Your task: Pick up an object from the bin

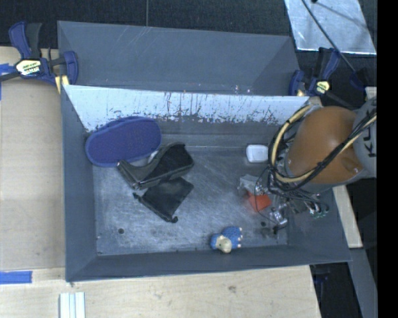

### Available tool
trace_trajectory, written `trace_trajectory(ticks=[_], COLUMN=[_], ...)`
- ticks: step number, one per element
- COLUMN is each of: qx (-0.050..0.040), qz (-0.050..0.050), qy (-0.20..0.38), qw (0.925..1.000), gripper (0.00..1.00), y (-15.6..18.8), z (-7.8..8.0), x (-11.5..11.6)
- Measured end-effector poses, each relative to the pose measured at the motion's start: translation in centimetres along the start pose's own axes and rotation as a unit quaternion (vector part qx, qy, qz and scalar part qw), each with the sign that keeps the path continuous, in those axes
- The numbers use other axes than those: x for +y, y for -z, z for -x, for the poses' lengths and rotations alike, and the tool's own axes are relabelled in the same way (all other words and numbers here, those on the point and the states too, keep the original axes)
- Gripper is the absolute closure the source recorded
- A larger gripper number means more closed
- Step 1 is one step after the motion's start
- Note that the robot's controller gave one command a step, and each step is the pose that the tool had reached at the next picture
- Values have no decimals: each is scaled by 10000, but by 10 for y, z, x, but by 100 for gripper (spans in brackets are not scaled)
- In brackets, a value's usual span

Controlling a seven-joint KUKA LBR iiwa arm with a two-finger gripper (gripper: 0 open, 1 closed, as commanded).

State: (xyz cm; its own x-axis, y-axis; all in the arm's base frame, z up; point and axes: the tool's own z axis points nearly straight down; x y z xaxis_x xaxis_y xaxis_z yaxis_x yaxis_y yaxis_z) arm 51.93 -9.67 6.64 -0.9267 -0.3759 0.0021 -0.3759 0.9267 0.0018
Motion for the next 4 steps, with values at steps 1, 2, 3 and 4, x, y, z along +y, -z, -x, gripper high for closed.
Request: trace_trajectory(ticks=[1, 2, 3, 4], qx=[-49, -8, -47, -19], qz=[-36, 2, -34, -9], qy=[-24, 555, 484, 51], qw=[10000, 9985, 9988, 10000], gripper=[0, 0, 0, 0], y=[5, 3, 5, 4], z=[37, -2, 50, 29], x=[-56, 2, -47, -30])
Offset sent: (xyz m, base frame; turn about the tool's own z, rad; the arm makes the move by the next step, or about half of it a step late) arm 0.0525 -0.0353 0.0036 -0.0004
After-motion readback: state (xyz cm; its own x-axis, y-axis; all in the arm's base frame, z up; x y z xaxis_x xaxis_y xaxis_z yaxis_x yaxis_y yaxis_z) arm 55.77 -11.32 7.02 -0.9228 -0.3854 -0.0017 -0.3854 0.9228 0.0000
